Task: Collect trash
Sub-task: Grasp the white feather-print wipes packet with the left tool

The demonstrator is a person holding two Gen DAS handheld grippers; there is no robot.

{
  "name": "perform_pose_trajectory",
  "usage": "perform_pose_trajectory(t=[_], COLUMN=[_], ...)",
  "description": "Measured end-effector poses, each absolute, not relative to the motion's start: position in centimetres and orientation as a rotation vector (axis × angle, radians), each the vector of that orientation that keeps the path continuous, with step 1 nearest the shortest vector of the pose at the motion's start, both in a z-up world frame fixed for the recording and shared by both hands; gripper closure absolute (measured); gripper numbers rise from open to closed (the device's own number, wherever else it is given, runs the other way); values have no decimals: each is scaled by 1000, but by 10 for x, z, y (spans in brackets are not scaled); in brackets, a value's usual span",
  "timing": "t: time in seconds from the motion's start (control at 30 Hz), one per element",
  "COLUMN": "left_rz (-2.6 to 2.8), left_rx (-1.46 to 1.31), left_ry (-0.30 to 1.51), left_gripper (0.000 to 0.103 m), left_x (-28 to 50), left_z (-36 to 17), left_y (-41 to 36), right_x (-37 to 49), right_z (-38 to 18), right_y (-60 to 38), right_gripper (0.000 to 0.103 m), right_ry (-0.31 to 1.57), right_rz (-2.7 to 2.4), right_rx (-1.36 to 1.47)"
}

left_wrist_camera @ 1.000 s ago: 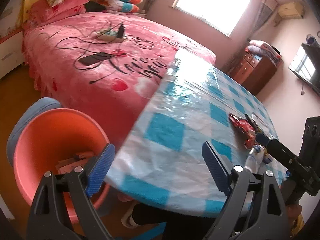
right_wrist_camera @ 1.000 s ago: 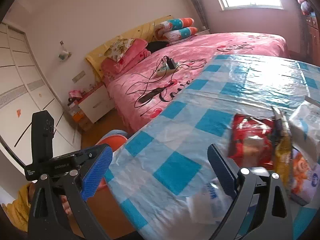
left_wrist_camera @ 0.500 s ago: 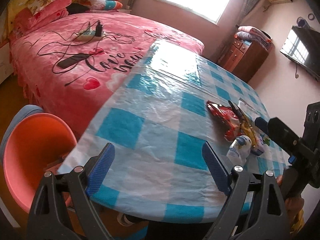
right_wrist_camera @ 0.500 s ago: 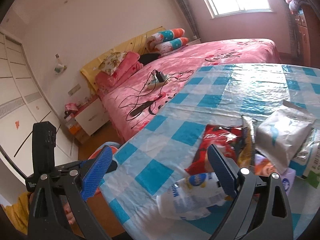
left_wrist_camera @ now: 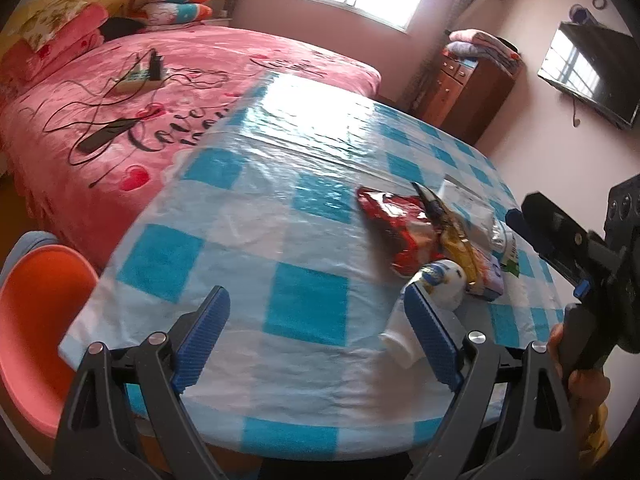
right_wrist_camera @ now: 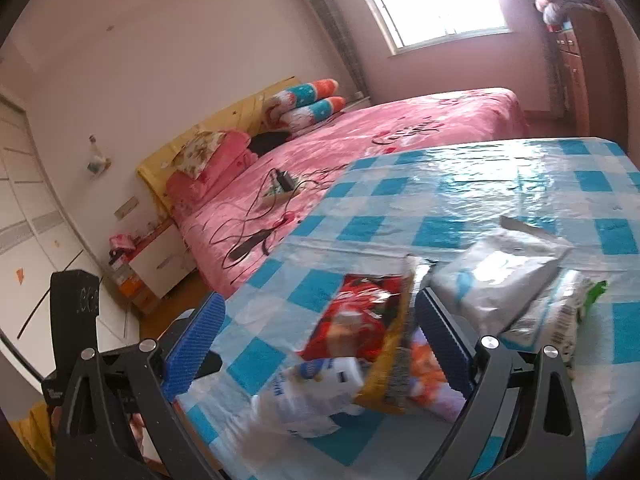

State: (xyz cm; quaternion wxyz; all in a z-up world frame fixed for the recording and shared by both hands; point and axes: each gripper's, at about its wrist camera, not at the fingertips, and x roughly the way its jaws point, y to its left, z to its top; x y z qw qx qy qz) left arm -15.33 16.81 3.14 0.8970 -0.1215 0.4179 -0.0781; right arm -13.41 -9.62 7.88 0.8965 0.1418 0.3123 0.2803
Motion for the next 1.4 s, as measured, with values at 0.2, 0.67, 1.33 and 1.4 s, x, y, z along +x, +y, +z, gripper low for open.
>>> perform_pose_trajectory(t=[0.2,0.67,1.33,1.4], left_rz=[-211,-386,-587,-589], left_rx=[-218,-93,118,132], left_ry=[870,876,1063,1085], left_gripper=[14,14,14,14], left_x=[-149,-120,1,10], left_z=[35,57,34,29], left_y=[141,68,-41,-44], right_x=[-125,-102,-92,-92], right_z=[77,57,37,37], right_y=[-134,-241,-297,-299], right_gripper=[8,8,8,8], right_ry=[643,678,732,731], right_rz=[511,278,222,226], right_rx=[366,534,633,640])
